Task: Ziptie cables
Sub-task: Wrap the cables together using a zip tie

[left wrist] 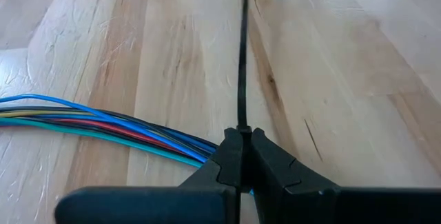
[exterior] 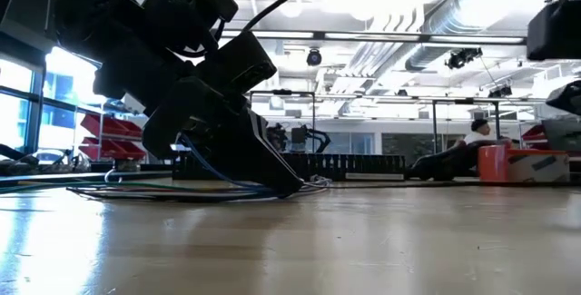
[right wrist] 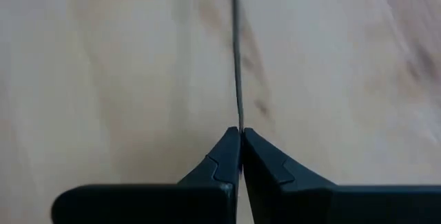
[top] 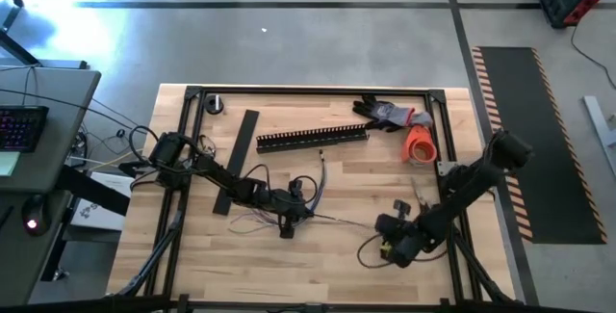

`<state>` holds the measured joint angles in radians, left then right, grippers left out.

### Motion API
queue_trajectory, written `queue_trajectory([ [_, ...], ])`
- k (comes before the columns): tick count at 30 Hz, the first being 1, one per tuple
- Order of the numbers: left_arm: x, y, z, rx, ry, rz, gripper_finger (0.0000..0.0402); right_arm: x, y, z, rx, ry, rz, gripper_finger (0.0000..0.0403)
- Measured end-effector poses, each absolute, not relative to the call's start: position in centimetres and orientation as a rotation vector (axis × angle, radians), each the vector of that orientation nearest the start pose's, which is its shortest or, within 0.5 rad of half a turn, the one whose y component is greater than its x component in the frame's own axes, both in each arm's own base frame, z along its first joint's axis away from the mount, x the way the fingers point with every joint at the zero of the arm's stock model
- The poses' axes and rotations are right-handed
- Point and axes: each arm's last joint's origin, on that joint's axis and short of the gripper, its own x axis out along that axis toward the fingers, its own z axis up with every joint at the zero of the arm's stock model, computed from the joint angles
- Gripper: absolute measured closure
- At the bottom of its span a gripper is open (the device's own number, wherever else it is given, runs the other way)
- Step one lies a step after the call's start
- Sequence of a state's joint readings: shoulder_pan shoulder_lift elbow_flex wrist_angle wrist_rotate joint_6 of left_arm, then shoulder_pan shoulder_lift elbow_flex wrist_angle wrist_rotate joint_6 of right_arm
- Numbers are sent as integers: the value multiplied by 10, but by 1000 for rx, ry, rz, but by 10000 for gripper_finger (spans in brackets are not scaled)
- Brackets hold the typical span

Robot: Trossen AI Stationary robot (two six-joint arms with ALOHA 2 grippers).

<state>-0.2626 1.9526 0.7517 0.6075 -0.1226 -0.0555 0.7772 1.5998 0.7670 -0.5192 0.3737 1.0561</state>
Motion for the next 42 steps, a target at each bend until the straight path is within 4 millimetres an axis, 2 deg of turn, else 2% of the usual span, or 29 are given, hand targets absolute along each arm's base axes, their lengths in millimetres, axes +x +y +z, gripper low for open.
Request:
queue_trajectory([
  [4,332,-86,88,56,586,-117,401,188,152,141,175,1244,-349,399],
  [8,332,-86,88,56,584,-117,401,197,141,144,121,1226,-329,363],
  [11,332,-86,88,55,582,-117,401,215,139,147,81,1079,-293,313],
  [16,332,-86,88,54,580,-117,401,259,146,151,-35,724,-191,236],
  [20,333,-86,89,52,571,-118,401,291,143,128,-60,653,-48,215],
  [24,333,-86,89,45,568,-117,401,312,134,96,-17,609,-14,224],
  [28,333,-86,89,45,568,-117,401,320,126,77,20,595,-40,251],
  [42,333,-86,89,44,571,-116,401,324,123,72,-47,547,-86,386],
])
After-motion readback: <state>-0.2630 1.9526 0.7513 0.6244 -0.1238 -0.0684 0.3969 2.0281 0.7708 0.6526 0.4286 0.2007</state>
